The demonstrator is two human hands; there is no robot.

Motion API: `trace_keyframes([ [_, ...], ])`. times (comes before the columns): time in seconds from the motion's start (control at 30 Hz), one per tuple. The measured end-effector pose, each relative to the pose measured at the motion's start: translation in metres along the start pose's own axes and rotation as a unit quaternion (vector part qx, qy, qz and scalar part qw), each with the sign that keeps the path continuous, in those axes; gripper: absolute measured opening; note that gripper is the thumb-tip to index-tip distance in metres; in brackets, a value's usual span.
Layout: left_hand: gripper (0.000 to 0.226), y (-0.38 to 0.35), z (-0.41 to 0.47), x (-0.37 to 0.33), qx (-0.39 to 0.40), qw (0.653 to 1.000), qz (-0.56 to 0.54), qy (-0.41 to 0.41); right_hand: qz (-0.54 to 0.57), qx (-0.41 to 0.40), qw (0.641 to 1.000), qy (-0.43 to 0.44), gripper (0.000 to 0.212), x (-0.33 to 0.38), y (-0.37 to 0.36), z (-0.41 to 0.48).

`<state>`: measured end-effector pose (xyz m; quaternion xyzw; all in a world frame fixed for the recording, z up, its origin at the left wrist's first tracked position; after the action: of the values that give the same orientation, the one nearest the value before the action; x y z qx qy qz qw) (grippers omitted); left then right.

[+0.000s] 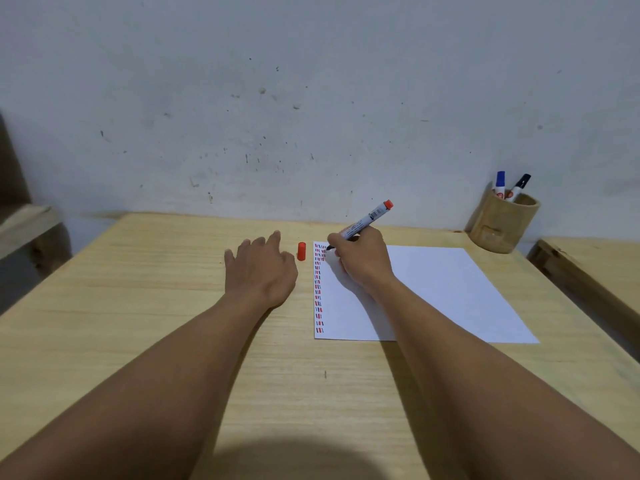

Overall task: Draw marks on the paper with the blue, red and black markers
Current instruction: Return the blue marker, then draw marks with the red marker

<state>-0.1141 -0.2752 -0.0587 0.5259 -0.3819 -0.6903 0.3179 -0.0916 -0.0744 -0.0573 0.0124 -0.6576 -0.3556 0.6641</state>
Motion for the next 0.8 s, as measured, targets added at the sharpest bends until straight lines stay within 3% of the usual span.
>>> trace_keyframes([
  [0.07, 0.058, 0.01, 0.001, -0.015, -0.04, 0.997, -0.048, -0.04, 0.057, -0.002, 0.998, -0.007, 0.016, 0.001, 0.004, 0.002],
  [0.17, 0.053, 0.012, 0.005, -0.035, -0.035, 0.994, -0.052, -0.088, 0.11, 0.0, 0.994, -0.015, 0.018, 0.006, 0.011, 0.001],
  [0.27, 0.031, 0.012, 0.012, -0.036, -0.023, 0.995, -0.071, -0.07, 0.165, 0.007, 0.985, -0.041, 0.017, 0.012, 0.02, -0.003],
  [0.33, 0.018, 0.017, 0.013, -0.032, -0.041, 0.988, -0.141, -0.042, 0.201, 0.016, 0.978, -0.057, 0.016, 0.016, 0.025, -0.007],
  [0.5, 0.007, 0.041, 0.006, -0.044, -0.104, 0.913, -0.394, 0.025, 0.243, 0.014, 0.968, -0.064, 0.01, 0.022, 0.047, -0.013],
  [0.8, 0.01, 0.042, -0.004, -0.087, -0.035, 0.84, -0.538, 0.061, 0.353, -0.016, 0.933, -0.065, 0.014, 0.043, 0.09, -0.03],
])
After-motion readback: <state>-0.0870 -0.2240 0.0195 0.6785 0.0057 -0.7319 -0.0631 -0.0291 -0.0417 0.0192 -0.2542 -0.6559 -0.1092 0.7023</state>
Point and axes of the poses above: each hand's wrist, its own z-axis towards the middle knuckle, its own y-axis out of the back of the hand, x = y × z, the point moved 10 cm from there along z, towards the middle knuckle, and after that the axes turned 7 degrees about -z, right-handed, at the moved point
